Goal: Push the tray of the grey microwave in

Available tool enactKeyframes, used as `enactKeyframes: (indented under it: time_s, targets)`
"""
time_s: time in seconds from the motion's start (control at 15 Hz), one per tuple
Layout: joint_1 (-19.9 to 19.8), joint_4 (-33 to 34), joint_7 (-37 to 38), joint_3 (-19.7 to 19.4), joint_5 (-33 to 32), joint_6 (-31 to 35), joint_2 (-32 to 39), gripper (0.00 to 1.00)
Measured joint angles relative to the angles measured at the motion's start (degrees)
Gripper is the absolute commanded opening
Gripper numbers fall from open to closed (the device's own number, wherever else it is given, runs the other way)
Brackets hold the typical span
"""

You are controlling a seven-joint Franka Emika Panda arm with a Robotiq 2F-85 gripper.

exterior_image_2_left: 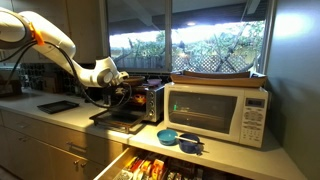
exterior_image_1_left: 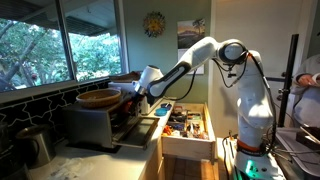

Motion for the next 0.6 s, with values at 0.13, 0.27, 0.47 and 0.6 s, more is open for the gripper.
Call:
enactKeyframes:
  time_s: [0.13, 0.27, 0.47, 0.6]
  targets:
    - [0.0, -2.1, 0.0, 0.1, 0.5, -4.7, -3.7, 1.00]
    - [0.0, -4.2, 0.1, 0.1, 0.7, -10.8, -7.5, 1.00]
    - [-0.4, -6.4, 2.4, -0.2, 0.3, -12.3, -9.8, 1.00]
    - [-0.7, -7.0, 3.6, -0.4, -0.2, -11.0, -9.1, 1.00]
